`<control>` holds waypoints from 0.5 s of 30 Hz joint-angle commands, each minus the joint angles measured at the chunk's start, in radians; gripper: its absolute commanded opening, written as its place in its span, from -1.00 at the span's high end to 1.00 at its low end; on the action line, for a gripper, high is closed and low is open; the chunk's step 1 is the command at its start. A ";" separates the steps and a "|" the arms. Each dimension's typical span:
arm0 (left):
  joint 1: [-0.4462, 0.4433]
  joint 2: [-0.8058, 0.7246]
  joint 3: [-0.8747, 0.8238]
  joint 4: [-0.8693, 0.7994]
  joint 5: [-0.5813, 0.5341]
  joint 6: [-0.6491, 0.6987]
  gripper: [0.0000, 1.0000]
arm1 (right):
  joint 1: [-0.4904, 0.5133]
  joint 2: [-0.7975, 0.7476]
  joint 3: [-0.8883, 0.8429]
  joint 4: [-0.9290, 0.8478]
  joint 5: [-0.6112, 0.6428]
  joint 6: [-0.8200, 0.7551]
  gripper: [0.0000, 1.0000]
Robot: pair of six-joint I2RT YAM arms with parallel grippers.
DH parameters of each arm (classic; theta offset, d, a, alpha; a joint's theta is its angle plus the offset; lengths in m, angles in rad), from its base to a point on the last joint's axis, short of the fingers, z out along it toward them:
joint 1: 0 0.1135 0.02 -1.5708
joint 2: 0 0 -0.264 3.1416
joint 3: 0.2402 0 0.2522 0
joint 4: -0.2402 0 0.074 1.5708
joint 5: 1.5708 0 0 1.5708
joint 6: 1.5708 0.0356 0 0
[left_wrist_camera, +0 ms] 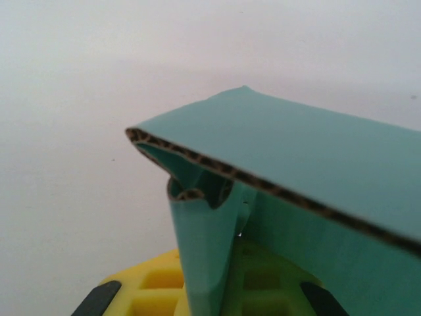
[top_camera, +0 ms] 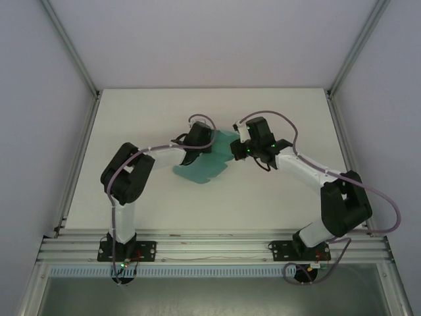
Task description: Assemble paper box
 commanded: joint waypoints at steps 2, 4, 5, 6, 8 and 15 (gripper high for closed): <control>0.056 0.104 0.076 -0.314 -0.354 -0.120 1.00 | 0.015 -0.068 -0.006 -0.028 0.016 0.007 1.00; 0.055 0.118 0.107 -0.355 -0.363 -0.139 1.00 | 0.017 -0.067 -0.007 -0.022 0.011 0.008 1.00; 0.054 0.125 0.110 -0.359 -0.376 -0.150 1.00 | 0.016 -0.066 -0.008 -0.018 0.013 0.009 1.00; 0.055 0.127 0.114 -0.363 -0.386 -0.163 1.00 | 0.016 -0.066 -0.006 -0.016 0.014 0.012 1.00; 0.055 0.143 0.139 -0.389 -0.386 -0.164 1.00 | 0.016 -0.066 -0.006 -0.009 0.011 0.008 1.00; 0.054 0.105 0.087 -0.221 -0.176 -0.081 0.82 | 0.018 -0.069 -0.030 0.036 0.008 0.015 1.00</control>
